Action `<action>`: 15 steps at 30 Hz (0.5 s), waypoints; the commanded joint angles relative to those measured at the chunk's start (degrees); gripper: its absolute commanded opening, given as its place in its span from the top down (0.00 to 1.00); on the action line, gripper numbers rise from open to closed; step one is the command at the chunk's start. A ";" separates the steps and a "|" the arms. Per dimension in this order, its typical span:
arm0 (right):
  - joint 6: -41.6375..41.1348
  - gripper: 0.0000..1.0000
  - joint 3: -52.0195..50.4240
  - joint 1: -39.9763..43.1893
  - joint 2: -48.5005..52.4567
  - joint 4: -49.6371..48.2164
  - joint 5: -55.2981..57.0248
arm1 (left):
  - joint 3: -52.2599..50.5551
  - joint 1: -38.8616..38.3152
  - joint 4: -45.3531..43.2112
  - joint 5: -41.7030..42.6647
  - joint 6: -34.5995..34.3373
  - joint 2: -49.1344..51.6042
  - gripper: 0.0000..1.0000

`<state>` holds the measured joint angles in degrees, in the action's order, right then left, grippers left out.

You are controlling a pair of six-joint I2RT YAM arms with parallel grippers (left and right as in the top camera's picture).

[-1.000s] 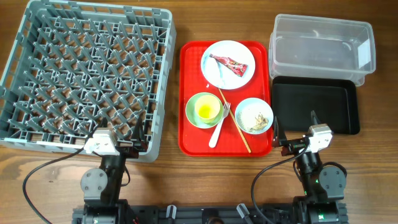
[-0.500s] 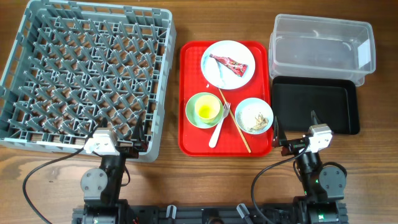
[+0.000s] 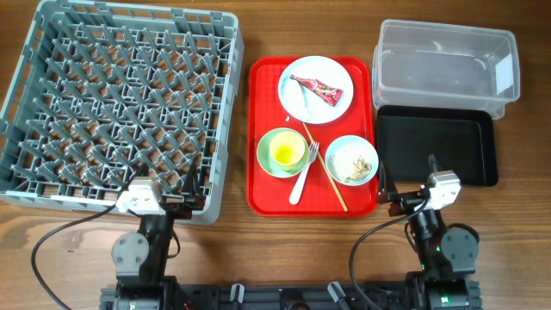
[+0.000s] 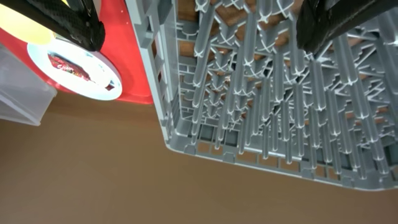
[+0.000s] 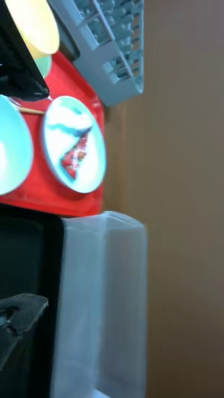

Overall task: Sort waste into correct bins and load items into the dishwasher rack
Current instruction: 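Move the right gripper from rest toward the white plate on the tray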

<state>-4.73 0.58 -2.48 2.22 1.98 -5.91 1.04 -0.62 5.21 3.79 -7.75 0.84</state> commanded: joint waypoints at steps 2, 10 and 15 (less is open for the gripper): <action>-2.95 0.00 5.40 -0.24 6.25 0.55 -1.33 | 6.01 0.42 7.23 -1.79 0.87 4.22 0.00; -2.95 0.00 24.24 -0.24 32.33 6.67 -9.29 | 23.26 0.42 16.57 -1.66 0.87 28.46 0.00; -2.86 0.00 37.94 -0.24 47.76 14.69 -15.89 | 37.03 0.42 27.26 0.94 0.90 42.71 0.00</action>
<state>-6.90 30.68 -2.48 43.18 13.19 -15.53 30.41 -0.62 28.14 3.07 -7.70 37.56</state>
